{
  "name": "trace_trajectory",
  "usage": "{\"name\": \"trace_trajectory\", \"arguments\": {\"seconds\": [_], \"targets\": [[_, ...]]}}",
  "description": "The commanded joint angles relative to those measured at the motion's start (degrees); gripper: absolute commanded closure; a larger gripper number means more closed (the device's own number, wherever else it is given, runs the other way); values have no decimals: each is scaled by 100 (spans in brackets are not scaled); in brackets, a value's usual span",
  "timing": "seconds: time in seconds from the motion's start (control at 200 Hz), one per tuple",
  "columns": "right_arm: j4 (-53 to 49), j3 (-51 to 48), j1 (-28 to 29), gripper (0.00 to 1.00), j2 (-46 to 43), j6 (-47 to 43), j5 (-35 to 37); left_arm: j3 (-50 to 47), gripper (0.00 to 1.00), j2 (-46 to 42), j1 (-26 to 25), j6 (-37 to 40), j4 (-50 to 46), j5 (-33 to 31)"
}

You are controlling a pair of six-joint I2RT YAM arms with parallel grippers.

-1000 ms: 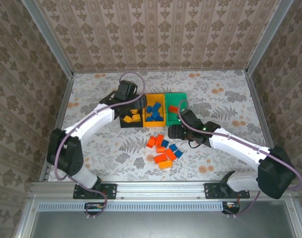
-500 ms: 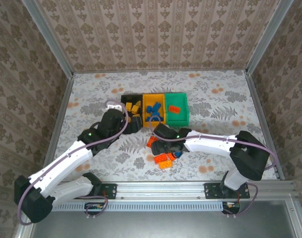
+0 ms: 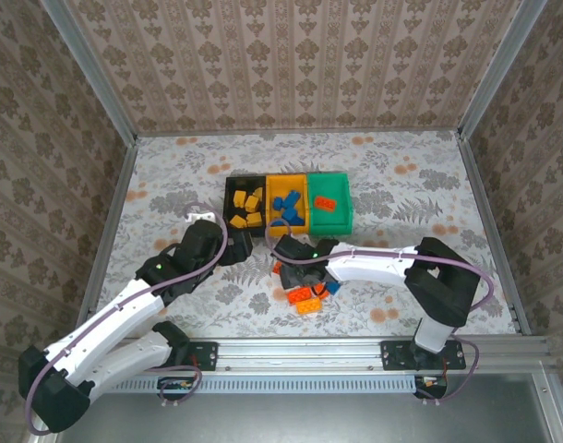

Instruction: Sort the legos into containers by color

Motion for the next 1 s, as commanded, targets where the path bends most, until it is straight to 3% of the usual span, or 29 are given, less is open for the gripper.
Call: {"name": "trace_trajectory", "arguments": {"seconds": [0.0, 0.595, 0.785, 0.995], "targets": [[-441, 173, 102, 34, 182, 180, 280, -48, 0, -63, -21, -90, -128, -130], [-468, 361, 133, 54, 403, 144, 436, -277, 0, -137, -3, -132, 89, -48], [-269, 254, 133, 61, -61, 30, 505, -314, 0, -142, -3, -138, 109, -12], [-411, 303, 15, 62, -857, -206, 638, -430, 0, -143, -1, -126, 299, 97]]}}
